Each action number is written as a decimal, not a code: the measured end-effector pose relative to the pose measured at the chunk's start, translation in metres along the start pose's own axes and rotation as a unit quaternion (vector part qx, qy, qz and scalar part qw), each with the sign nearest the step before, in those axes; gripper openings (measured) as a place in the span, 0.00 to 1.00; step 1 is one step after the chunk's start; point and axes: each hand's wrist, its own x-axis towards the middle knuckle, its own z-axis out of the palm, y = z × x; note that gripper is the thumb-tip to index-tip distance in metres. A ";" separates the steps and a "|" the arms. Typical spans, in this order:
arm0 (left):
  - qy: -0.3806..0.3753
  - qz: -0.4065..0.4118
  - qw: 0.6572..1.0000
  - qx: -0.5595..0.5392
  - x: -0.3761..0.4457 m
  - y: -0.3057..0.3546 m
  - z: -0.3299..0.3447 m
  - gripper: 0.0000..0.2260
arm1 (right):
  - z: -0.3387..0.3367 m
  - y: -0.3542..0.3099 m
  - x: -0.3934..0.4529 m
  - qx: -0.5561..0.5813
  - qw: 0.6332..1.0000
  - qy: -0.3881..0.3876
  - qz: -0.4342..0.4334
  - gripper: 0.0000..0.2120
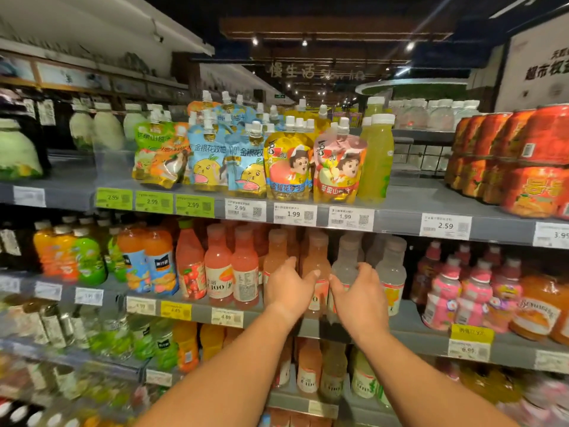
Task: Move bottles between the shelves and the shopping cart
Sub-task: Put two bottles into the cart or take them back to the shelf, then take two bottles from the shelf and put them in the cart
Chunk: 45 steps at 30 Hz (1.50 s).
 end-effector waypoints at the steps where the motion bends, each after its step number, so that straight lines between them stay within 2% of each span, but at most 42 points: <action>1: 0.004 0.002 1.000 0.000 -0.008 -0.010 -0.011 0.27 | 0.003 -0.003 -0.015 -0.010 1.000 0.007 -0.007 0.27; 4: 0.017 -0.020 1.000 0.013 -0.031 -0.055 -0.052 0.24 | 0.025 -0.020 -0.060 -0.026 0.999 -0.039 -0.011 0.25; 8: 0.040 -0.079 0.995 0.037 -0.066 -0.144 -0.128 0.24 | 0.076 -0.079 -0.125 -0.027 0.989 -0.145 -0.015 0.30; 14: 0.082 -0.191 0.975 0.081 -0.124 -0.293 -0.254 0.32 | 0.169 -0.195 -0.252 0.000 0.956 -0.285 -0.068 0.30; 17: 0.118 -0.251 0.957 0.091 -0.158 -0.355 -0.316 0.29 | 0.210 -0.248 -0.316 -0.006 0.934 -0.343 -0.101 0.31; 22: 0.187 -0.321 0.923 0.102 -0.216 -0.434 -0.410 0.17 | 0.263 -0.329 -0.407 0.037 0.884 -0.446 -0.135 0.29; 25: 0.221 -0.380 0.893 0.099 -0.242 -0.474 -0.450 0.18 | 0.292 -0.367 -0.449 0.037 0.857 -0.482 -0.179 0.29; 28: 0.261 -0.416 0.867 0.089 -0.257 -0.508 -0.481 0.25 | 0.323 -0.403 -0.477 0.040 0.832 -0.512 -0.209 0.28; 37: 0.313 -0.486 0.814 0.058 -0.210 -0.603 -0.572 0.24 | 0.445 -0.514 -0.510 0.068 0.784 -0.559 -0.262 0.33; 43: 0.326 -0.514 0.792 0.051 -0.127 -0.658 -0.637 0.27 | 0.533 -0.619 -0.495 0.083 0.753 -0.574 -0.313 0.23; 45: 0.347 -0.513 0.785 0.024 -0.105 -0.678 -0.656 0.25 | 0.563 -0.654 -0.494 0.071 0.743 -0.579 -0.327 0.23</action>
